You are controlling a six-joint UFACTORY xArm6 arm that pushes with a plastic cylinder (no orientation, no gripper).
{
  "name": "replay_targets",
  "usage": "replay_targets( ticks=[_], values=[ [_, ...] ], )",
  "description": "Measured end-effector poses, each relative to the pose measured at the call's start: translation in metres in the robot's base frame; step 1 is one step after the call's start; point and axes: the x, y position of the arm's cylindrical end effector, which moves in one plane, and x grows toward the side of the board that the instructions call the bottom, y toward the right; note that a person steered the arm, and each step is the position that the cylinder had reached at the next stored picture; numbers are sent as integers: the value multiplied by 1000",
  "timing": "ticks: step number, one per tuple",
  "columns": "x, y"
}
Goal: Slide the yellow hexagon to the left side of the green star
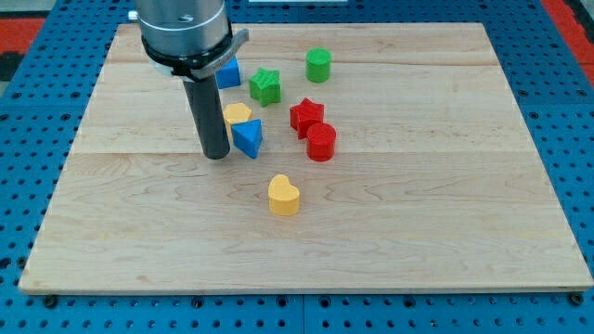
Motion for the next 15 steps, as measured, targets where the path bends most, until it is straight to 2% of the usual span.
replay_targets(
  ticks=[1,4,6,7,9,10,11,12,13,14,15],
  values=[
    [-9,29],
    [-46,-27],
    [32,-18],
    [-4,23],
    [-61,-7],
    [-47,-49],
    [-107,-6],
    [-119,15],
    [-138,-18],
    [-167,-18],
    [-189,38]
  ],
)
